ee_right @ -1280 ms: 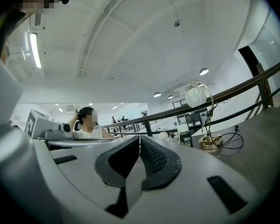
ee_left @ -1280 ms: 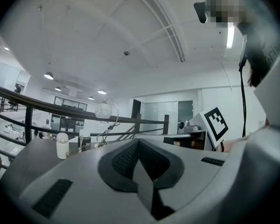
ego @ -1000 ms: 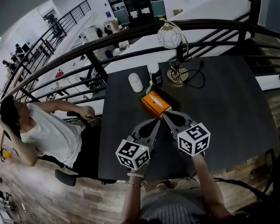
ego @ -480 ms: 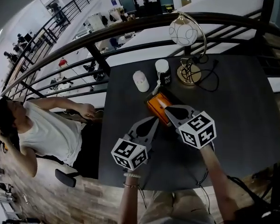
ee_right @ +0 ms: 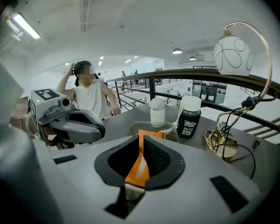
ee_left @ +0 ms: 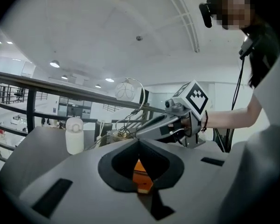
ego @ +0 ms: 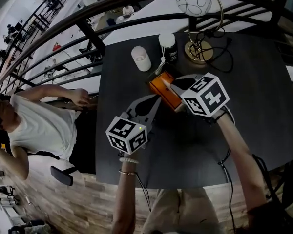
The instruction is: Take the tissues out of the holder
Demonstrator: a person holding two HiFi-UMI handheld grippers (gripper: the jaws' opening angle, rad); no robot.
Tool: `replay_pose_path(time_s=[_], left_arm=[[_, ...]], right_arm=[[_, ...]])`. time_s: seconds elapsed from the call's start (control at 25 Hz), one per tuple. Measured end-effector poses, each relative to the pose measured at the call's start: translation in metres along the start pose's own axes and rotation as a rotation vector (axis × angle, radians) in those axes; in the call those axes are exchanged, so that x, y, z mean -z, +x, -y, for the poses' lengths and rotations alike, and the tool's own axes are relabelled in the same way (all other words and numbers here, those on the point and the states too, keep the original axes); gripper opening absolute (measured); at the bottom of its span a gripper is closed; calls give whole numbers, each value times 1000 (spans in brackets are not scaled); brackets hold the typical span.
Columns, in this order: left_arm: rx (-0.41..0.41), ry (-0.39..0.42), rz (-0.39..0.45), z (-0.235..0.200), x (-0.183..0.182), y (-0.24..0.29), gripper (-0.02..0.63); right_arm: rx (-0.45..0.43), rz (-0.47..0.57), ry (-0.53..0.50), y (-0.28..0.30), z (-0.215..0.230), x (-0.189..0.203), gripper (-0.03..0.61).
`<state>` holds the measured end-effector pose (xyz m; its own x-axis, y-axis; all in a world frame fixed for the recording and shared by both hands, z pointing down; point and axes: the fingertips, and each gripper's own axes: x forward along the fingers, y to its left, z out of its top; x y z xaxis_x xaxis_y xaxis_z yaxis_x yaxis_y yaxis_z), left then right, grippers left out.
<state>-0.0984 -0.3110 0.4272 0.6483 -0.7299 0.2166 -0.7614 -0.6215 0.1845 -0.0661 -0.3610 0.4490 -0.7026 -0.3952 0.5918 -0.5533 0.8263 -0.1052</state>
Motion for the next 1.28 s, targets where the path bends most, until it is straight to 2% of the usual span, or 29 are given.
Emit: replay_pose_path(time_s=[0.12, 0.2, 0.32, 0.44, 0.48, 0.52, 0.6, 0.92, 1.12, 1.28], left_arm=[[-22, -16, 10, -15, 2, 1, 8], [-30, -33, 13, -20, 4, -1, 8], [-30, -29, 15, -20, 1, -3, 8], [-30, -25, 25, -23, -4, -6, 8], [-31, -23, 27, -25, -5, -7, 8], [-32, -20, 30, -27, -7, -8, 8], [-35, -21, 37, -33, -9, -11, 8], [-16, -21, 40, -27, -7, -1, 8], [-1, -14, 41, -25, -7, -1, 8], [3, -10, 39, -24, -5, 0, 8]], right_arm=[[72, -83, -5, 16, 18, 4, 17], [76, -119, 4, 23, 18, 6, 17], [59, -63, 35, 23, 16, -3, 18], [26, 13, 116, 22, 18, -11, 20], [6, 37, 145, 22, 17, -15, 35], [-13, 54, 168, 22, 15, -19, 109], [-37, 57, 182, 26, 12, -23, 131], [-28, -128, 129, 35, 14, 15, 144], [36, -220, 120, 46, 15, 25, 144], [81, -272, 169, 53, 25, 41, 143]])
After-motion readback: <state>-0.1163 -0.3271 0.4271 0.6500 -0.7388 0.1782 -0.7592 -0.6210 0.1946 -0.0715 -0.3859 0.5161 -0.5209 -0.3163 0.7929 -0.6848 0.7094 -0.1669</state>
